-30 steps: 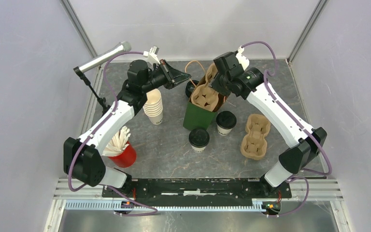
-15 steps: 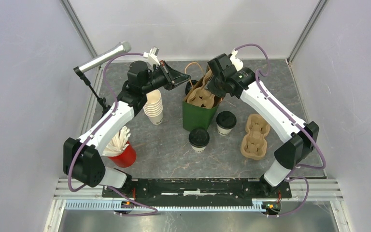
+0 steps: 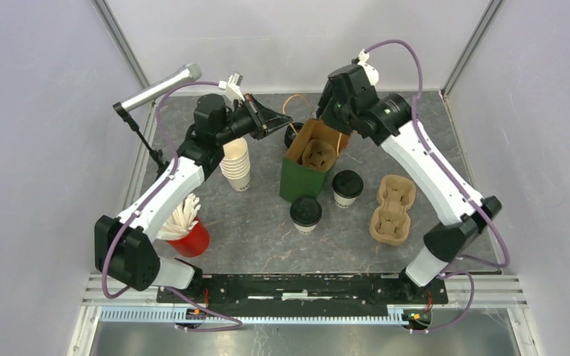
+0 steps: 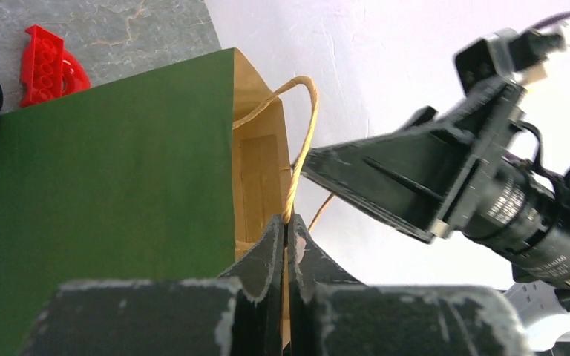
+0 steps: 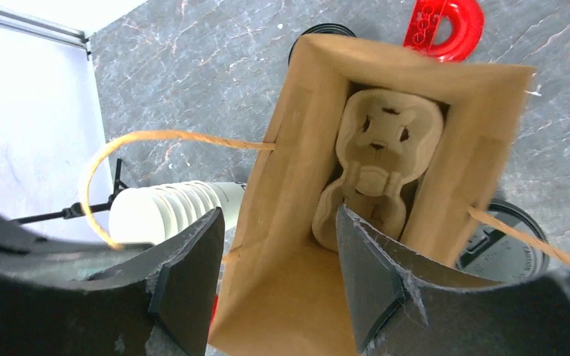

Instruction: Pack the takeout coffee

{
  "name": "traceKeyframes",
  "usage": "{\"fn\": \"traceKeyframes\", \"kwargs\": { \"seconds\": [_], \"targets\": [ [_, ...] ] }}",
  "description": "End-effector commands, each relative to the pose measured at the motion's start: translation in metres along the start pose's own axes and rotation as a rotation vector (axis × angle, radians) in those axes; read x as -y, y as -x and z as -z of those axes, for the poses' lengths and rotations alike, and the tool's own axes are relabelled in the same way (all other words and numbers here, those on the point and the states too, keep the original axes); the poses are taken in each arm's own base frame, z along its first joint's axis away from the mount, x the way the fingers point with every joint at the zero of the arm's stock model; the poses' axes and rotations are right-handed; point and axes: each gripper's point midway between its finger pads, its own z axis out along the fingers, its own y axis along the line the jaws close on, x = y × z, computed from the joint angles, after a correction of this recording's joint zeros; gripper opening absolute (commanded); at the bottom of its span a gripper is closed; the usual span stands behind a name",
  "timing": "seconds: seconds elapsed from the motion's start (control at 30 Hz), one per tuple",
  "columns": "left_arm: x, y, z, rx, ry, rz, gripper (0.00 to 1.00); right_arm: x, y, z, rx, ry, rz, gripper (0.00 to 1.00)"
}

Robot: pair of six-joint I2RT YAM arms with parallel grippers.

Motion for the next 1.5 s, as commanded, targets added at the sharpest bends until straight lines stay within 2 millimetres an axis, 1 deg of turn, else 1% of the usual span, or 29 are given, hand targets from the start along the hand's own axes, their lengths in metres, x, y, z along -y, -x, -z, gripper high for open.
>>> {"fn": "traceKeyframes", "kwargs": {
  "seconds": [0.0,0.1,0.13,0.17,0.27,0.37,0.43,0.47,0.57,0.63,0.7,0.77,0.87,0.97,1.07,1.1,1.23,1.33,1.37,1.47],
  "targets": [
    [0.016,0.004,0.008,0.006,-0.025,-0.059,0.02,-0.004,0.020,0.035,0.104,0.118,0.048,0.62],
    [0.011,0.003,0.010,0.004,0.001,-0.069,0.04,-0.001,0.039,0.057,0.190,0.148,0.112,0.62],
    [0.009,0.002,0.011,0.005,0.014,-0.071,0.06,0.001,0.044,0.064,0.213,0.152,0.140,0.63],
    [0.007,0.002,0.012,0.004,0.028,-0.075,0.11,0.003,0.048,0.072,0.234,0.162,0.161,0.63],
    [0.003,0.001,0.016,-0.002,0.071,-0.095,0.19,0.012,0.054,0.094,0.278,0.180,0.148,0.63],
    [0.002,0.003,0.022,-0.004,0.108,-0.136,0.35,0.016,0.049,0.106,0.302,0.247,0.111,0.67],
    [0.003,0.005,0.028,-0.002,0.137,-0.168,0.48,0.017,0.050,0.117,0.319,0.280,0.104,0.69],
    [0.004,0.006,0.031,-0.004,0.150,-0.190,0.53,0.020,0.050,0.118,0.321,0.274,0.112,0.69],
    [0.000,0.005,0.037,-0.015,0.185,-0.234,0.62,0.031,0.048,0.117,0.320,0.231,0.137,0.70],
    [-0.007,0.003,0.039,-0.025,0.215,-0.251,0.65,0.029,0.044,0.113,0.302,0.233,0.121,0.70],
    [-0.011,0.003,0.040,-0.028,0.231,-0.264,0.67,0.018,0.038,0.108,0.267,0.276,0.097,0.70],
    [-0.013,0.005,0.040,-0.024,0.246,-0.278,0.67,0.006,0.027,0.097,0.231,0.305,0.093,0.71],
    [-0.011,0.009,0.038,-0.021,0.243,-0.299,0.67,-0.003,0.023,0.087,0.219,0.292,0.042,0.72],
    [-0.014,0.010,0.035,-0.023,0.250,-0.301,0.66,-0.022,0.021,0.084,0.208,0.322,-0.029,0.71],
    [-0.016,0.008,0.031,-0.030,0.241,-0.291,0.64,-0.033,0.015,0.079,0.198,0.275,-0.027,0.71],
    [-0.016,0.008,0.030,-0.032,0.236,-0.286,0.63,-0.037,0.011,0.076,0.196,0.261,-0.011,0.69],
    [-0.017,0.009,0.027,-0.027,0.231,-0.285,0.60,-0.036,0.002,0.062,0.202,0.194,0.006,0.64],
    [-0.020,0.010,0.023,-0.028,0.234,-0.286,0.57,-0.033,0.010,0.056,0.245,0.146,0.046,0.58],
    [-0.020,0.009,0.022,-0.029,0.233,-0.285,0.56,-0.032,0.014,0.056,0.260,0.124,0.060,0.57],
    [-0.020,0.011,0.019,-0.026,0.224,-0.283,0.54,-0.025,0.019,0.051,0.283,0.062,0.117,0.57]
  ]
}}
